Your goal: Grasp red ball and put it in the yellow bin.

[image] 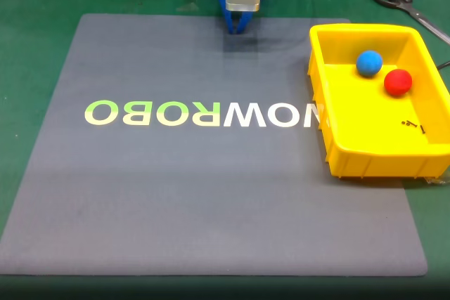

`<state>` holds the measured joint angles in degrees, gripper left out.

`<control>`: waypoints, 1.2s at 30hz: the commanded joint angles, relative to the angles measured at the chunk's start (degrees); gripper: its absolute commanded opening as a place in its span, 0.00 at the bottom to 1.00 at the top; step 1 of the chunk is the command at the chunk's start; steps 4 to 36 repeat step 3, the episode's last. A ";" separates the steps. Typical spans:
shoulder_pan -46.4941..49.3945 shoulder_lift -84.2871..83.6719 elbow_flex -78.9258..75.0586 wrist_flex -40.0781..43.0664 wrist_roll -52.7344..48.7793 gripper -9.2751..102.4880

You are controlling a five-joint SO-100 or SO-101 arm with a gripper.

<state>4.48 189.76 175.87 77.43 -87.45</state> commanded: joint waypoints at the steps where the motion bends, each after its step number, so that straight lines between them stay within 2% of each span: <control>1: 0.26 0.70 1.85 0.09 0.09 0.08; 36: 0.26 0.70 1.85 0.09 0.09 0.08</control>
